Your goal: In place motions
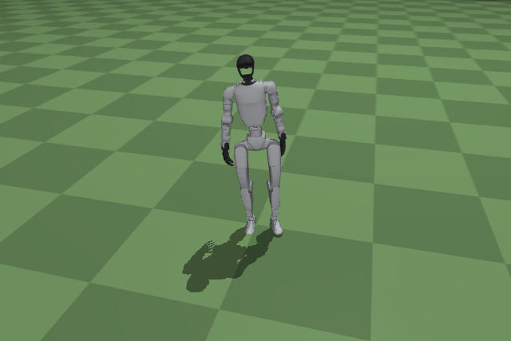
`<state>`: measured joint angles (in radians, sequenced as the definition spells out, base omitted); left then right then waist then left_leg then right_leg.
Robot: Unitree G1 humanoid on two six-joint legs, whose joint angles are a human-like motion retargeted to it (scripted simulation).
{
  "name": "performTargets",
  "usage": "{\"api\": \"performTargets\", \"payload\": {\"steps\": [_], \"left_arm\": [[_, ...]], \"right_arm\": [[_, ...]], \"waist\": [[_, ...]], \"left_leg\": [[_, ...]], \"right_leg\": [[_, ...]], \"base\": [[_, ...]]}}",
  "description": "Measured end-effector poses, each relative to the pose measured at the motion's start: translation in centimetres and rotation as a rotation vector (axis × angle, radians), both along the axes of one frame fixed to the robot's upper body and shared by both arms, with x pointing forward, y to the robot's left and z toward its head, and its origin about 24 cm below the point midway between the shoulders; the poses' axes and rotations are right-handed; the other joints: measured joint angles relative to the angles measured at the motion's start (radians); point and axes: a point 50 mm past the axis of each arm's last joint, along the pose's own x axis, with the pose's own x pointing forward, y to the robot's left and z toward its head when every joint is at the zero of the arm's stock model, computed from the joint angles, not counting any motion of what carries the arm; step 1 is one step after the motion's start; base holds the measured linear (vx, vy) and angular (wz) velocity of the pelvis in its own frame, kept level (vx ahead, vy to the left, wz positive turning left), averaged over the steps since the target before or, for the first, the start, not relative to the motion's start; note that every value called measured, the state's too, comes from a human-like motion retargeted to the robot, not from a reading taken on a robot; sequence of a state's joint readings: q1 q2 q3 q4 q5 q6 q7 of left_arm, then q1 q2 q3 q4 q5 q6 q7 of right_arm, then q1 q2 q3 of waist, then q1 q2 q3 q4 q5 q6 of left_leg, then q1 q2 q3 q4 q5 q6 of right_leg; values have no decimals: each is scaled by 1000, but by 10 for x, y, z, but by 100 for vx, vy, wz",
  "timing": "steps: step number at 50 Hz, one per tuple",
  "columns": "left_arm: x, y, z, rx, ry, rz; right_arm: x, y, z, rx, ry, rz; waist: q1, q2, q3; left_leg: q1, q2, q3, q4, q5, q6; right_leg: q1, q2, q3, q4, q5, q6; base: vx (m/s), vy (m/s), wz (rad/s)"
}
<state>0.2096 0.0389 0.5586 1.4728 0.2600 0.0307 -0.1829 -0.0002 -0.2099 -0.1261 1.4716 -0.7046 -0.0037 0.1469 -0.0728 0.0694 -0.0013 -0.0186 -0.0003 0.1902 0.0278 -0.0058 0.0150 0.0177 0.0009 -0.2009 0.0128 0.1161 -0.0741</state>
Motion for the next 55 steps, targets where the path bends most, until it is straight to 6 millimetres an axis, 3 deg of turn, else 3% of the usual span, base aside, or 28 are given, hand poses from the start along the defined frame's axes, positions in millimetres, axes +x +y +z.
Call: {"api": "performTargets", "payload": {"steps": [5,9,11,15,17,20,25,28,35,38,42,45,50,55], "left_arm": [[7,1,-1,-5,-19,-28],[22,9,-2,22,-42,-80],[28,13,-2,36,-59,-97],[29,15,-2,53,-85,-92],[26,15,-2,64,-84,-68],[23,13,-2,65,-80,-39],[37,17,-2,51,-114,-37],[55,29,-1,77,-154,-62],[91,57,4,140,-237,-76],[110,66,8,162,-275,-71],[141,78,15,183,-363,-99],[163,85,22,196,-424,-164],[211,78,34,229,-514,-249],[237,73,44,183,-599,-245]], "right_arm": [[-13,-5,1,-27,29,-54],[-27,-9,2,-42,55,-97],[-34,-11,2,-55,66,-104],[-42,-16,4,-86,84,-99],[-42,-19,5,-93,75,-102],[-39,-25,6,-93,46,-127],[-23,-34,8,-86,-37,-172],[-8,-34,9,-79,-98,-160],[9,-29,9,-71,-163,-104],[0,-31,9,-77,-148,-149],[-23,-35,9,-105,-115,-226],[-44,-38,11,-138,-74,-276],[-52,-44,13,-194,-63,-293],[-50,-58,18,-266,-98,-272]], "waist": [[6,-10,19],[46,-40,51],[83,-59,64],[115,-79,60],[98,-63,46],[58,-51,29],[10,-49,52],[-4,-61,94],[-24,-92,168],[-33,-103,191],[-3,-151,237],[9,-173,286],[76,-171,403],[27,-187,487]], "left_leg": [[-47,-13,-47,60,17,-31],[-70,-51,-194,118,17,-45],[-65,-57,-214,138,-9,-29],[-53,-9,-90,145,-48,41],[-51,15,-82,109,-7,0],[-53,10,-87,67,-12,-9],[-56,13,-84,20,11,-26],[-64,17,-79,13,21,-21],[-80,44,-2,-17,56,-18],[-107,52,-19,-12,69,-21],[-124,30,-36,-14,85,-31],[-134,11,-78,-20,107,-45],[-180,37,-81,-28,131,-76],[-233,65,-64,-36,152,-91]], "right_leg": [[1,-21,-37,-11,-1,9],[9,-52,-66,-14,1,16],[11,-68,-62,-14,6,22],[6,-86,-49,-15,12,35],[-3,-70,-48,-15,13,40],[-17,-69,-51,-12,13,54],[-50,-84,-46,17,20,70],[-89,-93,-21,63,42,87],[-171,-41,283,133,57,118],[-165,-79,221,116,55,92],[-142,-145,122,64,68,178],[-138,-171,70,33,93,183],[-192,-150,78,8,138,175],[-259,-122,93,-6,175,165]], "base": [[-8,-2,39],[-8,-2,41],[0,0,0],[9,8,-12],[13,12,-3],[16,21,7],[9,21,3],[-3,8,-23],[-8,1,-57],[-12,-13,23],[-13,-24,30],[-11,-30,68],[-34,-30,3],[-28,-16,-24]]}}
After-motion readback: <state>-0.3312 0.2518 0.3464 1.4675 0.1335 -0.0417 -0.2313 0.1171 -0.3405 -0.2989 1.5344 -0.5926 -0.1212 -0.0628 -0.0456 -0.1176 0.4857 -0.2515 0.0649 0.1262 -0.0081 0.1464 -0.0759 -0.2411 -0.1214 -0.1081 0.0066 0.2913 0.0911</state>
